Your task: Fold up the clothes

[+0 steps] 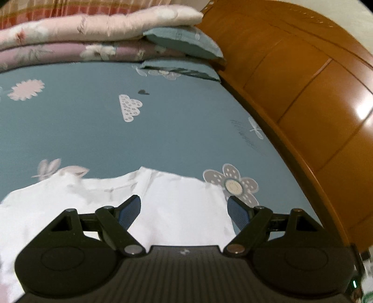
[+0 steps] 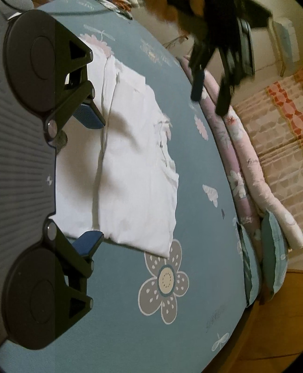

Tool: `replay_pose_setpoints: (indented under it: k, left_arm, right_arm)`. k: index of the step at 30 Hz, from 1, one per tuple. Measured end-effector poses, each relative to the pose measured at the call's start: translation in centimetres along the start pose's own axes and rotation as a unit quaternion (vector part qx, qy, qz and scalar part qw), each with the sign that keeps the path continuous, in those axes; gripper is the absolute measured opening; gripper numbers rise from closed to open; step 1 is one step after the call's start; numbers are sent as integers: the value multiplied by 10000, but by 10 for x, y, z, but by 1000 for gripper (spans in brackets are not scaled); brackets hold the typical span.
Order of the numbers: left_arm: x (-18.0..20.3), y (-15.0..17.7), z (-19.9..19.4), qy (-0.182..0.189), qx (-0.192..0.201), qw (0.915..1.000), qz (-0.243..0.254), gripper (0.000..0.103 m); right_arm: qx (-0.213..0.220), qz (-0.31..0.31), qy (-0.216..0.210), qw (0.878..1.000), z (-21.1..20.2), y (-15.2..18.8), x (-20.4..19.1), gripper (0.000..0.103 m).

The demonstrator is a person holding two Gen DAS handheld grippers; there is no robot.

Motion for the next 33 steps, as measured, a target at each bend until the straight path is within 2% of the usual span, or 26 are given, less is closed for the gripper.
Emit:
replay_pose_setpoints:
  k: [5, 9, 13, 18, 22, 27, 33]
  left_arm:
    - [-10, 49, -65, -267, 53, 9981, 547, 83]
    - [-19, 118, -76, -507, 36, 9923, 1125, 85]
    - [-29, 188, -76, -774, -10, 9824, 1699, 86]
    - [-35, 255, -57, -994, -100, 9744, 2016, 86]
    - [-48, 285, -48, -853, -230, 9825, 1642, 86]
    - [-56, 302, -59, -717, 35, 9879, 1377, 102]
    - [-60, 323, -76, -897, 20, 9856, 1435, 102]
  right_arm:
    - [164, -215, 256, 9993, -36, 6, -31, 101]
    - [73, -449, 337, 9984, -64, 38, -61, 103]
    - [-349, -715, 531, 9954, -48, 79, -74, 103]
    - [-908, -1039, 801, 9872, -21, 131, -85, 103]
    - [-788, -1512, 1057, 9797, -15, 145, -91, 103]
    - [-594, -1505, 1203, 9795, -20, 148, -90, 103]
    - [-480, -1526, 1195, 9799, -35, 160, -90, 103]
Point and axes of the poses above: each gripper's, at about its wrist camera, not at the fingertips, and z roughly the way its jaws point, x to its right, y to its underside, the point moved 7 cm from there along z, roughly the way its jaws point, and after that the axes turned 3 degrees about -y, right-handed, at the moved point
